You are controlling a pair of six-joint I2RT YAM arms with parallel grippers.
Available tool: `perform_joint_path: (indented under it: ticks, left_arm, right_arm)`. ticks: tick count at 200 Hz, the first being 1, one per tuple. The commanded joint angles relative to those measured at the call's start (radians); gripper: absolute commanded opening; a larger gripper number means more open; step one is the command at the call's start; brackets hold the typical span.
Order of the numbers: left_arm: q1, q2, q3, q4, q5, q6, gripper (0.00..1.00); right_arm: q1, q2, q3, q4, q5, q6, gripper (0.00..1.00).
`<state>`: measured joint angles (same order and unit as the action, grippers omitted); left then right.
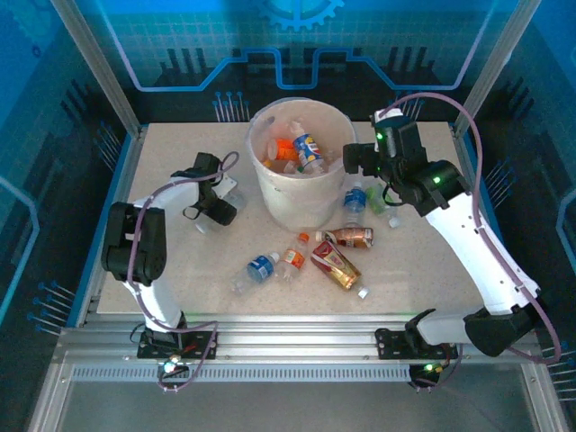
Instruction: Put the plastic bottles in the bin
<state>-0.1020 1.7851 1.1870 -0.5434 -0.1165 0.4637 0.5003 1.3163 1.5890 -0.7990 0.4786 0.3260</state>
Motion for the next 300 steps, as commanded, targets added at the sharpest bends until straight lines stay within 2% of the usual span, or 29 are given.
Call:
perform_joint_path:
  ticks: [1,31,75,105,138,152,181,229,300]
  left_arm:
    - [0.013,-0.098,0.010,-0.013,-0.030,-0.079,0.67]
    - [0.013,-0.180,0.061,-0.033,-0.082,-0.172,0.65]
    - [0.012,-0.292,0.151,-0.076,-0.101,-0.308,0.65]
    - [0.009,-0.377,0.205,-0.062,-0.077,-0.394,0.65]
    - [-0.012,-0.457,0.239,0.031,0.029,-0.488,0.64]
    - [-0.040,-0.470,0.261,0.065,0.043,-0.508,0.64]
    - [-0.120,-0.467,0.321,0.134,0.036,-0.530,0.64]
    - [-0.252,-0.396,0.405,0.277,0.092,-0.557,0.64]
    - [-0.366,-0.215,0.520,0.372,0.142,-0.604,0.64]
  right_arm:
    - [-0.020,-0.039,-0.025,0.004,0.065,0.023,1.00]
    - [-0.053,-0.089,-0.093,0.004,0.112,0.051,1.00]
    - [-0.135,-0.175,-0.244,0.041,0.058,0.086,1.00]
    - [-0.164,-0.215,-0.363,0.086,0.044,0.097,1.00]
    - [-0.193,-0.216,-0.485,0.149,-0.005,0.118,1.00]
    - [-0.199,-0.207,-0.519,0.178,-0.026,0.119,1.00]
    - [-0.201,-0.191,-0.570,0.230,-0.040,0.119,1.00]
    - [-0.203,-0.184,-0.632,0.279,-0.041,0.134,1.00]
    - [-0.202,-0.178,-0.640,0.267,-0.041,0.142,1.00]
